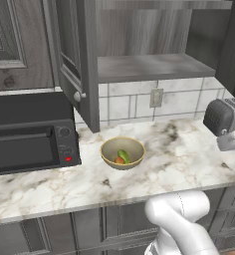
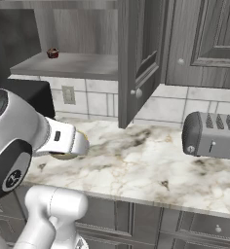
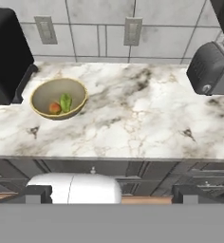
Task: Open the cabinet. Pick the apple and mango from the cabinet and place them into the bowl. Then close the cabinet.
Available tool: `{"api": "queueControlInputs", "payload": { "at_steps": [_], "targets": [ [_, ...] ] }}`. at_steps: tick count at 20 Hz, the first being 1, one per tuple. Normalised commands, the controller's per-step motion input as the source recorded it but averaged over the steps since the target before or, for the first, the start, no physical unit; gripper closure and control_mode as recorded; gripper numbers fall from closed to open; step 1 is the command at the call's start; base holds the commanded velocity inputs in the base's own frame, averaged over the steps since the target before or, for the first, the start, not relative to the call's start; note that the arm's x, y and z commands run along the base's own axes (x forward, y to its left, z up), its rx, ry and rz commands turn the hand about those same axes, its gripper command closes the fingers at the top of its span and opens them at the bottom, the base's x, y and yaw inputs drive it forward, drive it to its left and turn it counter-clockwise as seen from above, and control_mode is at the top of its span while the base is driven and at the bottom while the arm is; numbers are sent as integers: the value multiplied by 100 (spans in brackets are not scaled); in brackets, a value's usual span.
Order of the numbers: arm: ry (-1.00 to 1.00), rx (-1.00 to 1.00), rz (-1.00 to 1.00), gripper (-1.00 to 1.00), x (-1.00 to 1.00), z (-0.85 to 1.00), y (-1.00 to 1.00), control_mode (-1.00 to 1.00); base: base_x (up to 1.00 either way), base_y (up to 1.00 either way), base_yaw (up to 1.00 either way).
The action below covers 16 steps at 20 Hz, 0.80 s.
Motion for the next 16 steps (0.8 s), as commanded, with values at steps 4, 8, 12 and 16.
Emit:
{"api": "queueControlInputs", "payload": {
  "at_steps": [4,8,12,16],
  "targets": [
    [-2,5,1,-100,-9,0,-40,-100,0,0,0],
    [-29,11,0,-100,0,1,-35,-100,0,0,0],
    [-27,14,0,-100,0,10,-39,-100,0,0,0],
    [-16,15,0,-100,0,17,-48,-100,0,0,0]
  ]
}}
